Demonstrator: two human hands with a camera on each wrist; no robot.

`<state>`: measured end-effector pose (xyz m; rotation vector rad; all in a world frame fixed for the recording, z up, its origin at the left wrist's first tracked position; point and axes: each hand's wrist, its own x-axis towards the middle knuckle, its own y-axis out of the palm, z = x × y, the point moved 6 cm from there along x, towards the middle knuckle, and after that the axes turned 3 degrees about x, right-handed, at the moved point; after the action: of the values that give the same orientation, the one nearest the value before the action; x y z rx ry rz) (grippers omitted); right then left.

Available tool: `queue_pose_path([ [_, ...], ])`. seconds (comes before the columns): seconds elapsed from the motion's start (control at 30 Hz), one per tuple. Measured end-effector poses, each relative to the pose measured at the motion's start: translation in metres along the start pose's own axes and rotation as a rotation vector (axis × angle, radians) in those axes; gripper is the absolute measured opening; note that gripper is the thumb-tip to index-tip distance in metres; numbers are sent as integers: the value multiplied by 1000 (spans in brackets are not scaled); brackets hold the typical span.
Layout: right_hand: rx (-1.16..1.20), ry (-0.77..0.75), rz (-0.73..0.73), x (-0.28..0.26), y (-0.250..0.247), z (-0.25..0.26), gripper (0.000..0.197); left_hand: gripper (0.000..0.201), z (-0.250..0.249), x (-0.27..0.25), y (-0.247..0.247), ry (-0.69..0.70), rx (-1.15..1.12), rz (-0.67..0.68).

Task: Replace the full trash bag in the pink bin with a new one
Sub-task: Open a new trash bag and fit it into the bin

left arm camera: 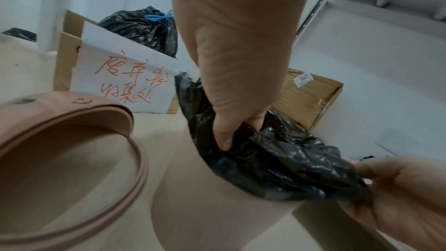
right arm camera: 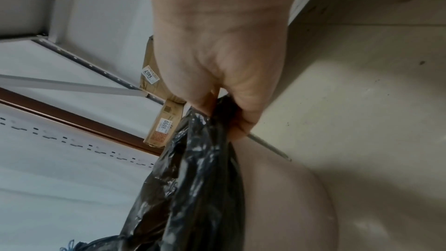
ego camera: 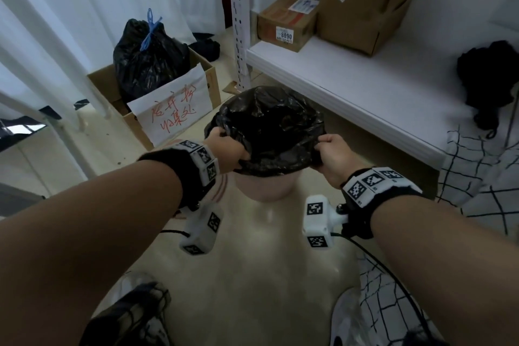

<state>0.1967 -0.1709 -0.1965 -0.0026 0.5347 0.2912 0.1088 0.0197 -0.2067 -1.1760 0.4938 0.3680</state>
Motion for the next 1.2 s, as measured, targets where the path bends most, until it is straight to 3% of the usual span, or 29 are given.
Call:
queue_pose_path([
  [0.1, -47, -89, 1, 10, -3, -6, 21, 26, 12, -14, 13, -59, -57, -11],
  [0.13, -164, -139, -31, 13, -7, -8, 18, 23, 12, -20, 11, -54, -74, -40],
  [0.2, -637, -288, -48, 10, -9, -10, 14, 23, 11, -27, 4, -85, -153, -90],
  [0.27, -1190, -363, 105, 7, 4, -24, 8, 26, 8, -28, 0, -67, -183, -123],
  [0.37, -1687, -183, 343, 8, 15, -58, 11, 29, 4, -25, 1, -16, -211, -132],
  [0.43, -1846, -39, 387, 12, 11, -68, 24, 29, 3, -25, 0, 13, -248, -145],
  [0.53, -1665, -27, 295, 21, 5, -60, 31, 29, 3, -26, 1, 36, -267, -157],
  [0.6, -1440, -134, 34, 21, -3, -36, 22, 29, 3, -27, -1, 48, -271, -167],
  [0.67, -1130, -404, -309, 7, -6, 4, 19, 30, 1, -30, -1, 75, -241, -153],
  [0.7, -1015, -585, -404, -6, -1, 25, 20, 31, -2, -32, -1, 98, -226, -152],
  [0.73, -972, -745, -404, -18, 11, 41, 22, 31, -5, -34, -1, 116, -212, -147],
  [0.8, -1083, -910, -134, -28, 52, 49, 33, 31, -10, -37, -3, 145, -177, -153],
  [0.83, -1217, -854, 84, -27, 75, 37, 40, 32, -12, -38, -5, 155, -153, -161],
  [0.9, -1510, -518, 484, -19, 103, -6, 51, 35, -14, -44, -8, 169, -54, -181],
  [0.97, -1633, -130, 697, -18, 104, -41, 50, 39, -16, -49, -11, 180, 71, -202],
  [1.0, -1657, -28, 742, -20, 103, -47, 49, 43, -15, -52, -10, 177, 107, -197],
  [1.03, -1679, -44, 744, -22, 104, -46, 47, 50, -13, -53, -10, 172, 116, -184],
  [1.1, -1659, -296, 637, -23, 110, -27, 38, 63, -10, -55, -14, 156, 78, -186],
  [1.2, -1568, -627, 428, -29, 109, 6, 29, 55, -1, -52, -39, 68, -12, -366],
])
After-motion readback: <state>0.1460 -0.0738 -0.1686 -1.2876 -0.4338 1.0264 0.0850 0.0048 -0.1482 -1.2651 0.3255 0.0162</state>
